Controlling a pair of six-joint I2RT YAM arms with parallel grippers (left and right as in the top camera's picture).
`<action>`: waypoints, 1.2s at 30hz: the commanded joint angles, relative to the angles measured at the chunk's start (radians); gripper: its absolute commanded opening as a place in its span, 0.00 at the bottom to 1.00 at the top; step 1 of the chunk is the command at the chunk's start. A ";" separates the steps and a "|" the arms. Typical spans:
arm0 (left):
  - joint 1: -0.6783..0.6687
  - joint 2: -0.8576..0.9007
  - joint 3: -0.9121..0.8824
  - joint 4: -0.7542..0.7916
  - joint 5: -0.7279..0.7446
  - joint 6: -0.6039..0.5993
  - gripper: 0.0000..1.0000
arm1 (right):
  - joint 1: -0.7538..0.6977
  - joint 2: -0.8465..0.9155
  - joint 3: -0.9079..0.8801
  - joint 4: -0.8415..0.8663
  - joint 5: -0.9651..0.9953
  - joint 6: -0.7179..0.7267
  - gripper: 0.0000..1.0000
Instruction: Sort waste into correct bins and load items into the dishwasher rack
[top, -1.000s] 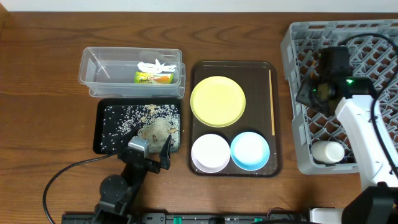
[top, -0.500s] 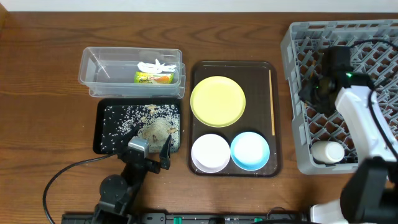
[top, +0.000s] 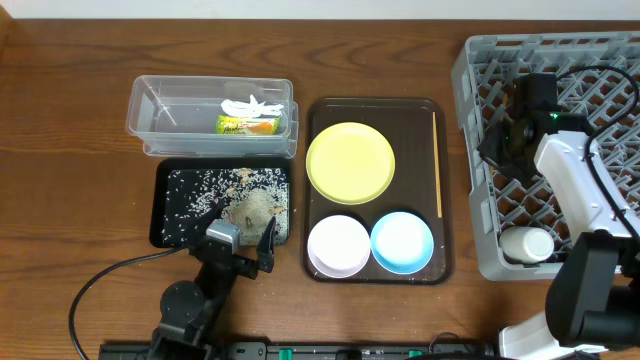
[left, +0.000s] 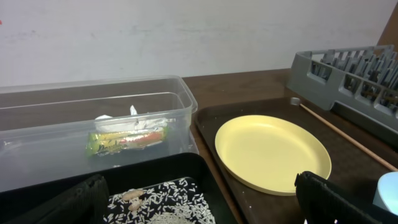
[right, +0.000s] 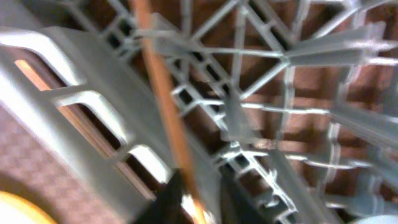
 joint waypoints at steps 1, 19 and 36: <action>0.000 -0.005 -0.017 -0.033 0.011 0.006 0.97 | 0.002 0.023 -0.004 -0.035 -0.016 0.003 0.29; 0.000 -0.005 -0.017 -0.033 0.011 0.006 0.97 | 0.002 0.024 -0.080 0.004 -0.015 0.030 0.30; 0.000 -0.005 -0.017 -0.033 0.011 0.006 0.97 | 0.051 -0.240 -0.051 0.073 -0.217 -0.340 0.40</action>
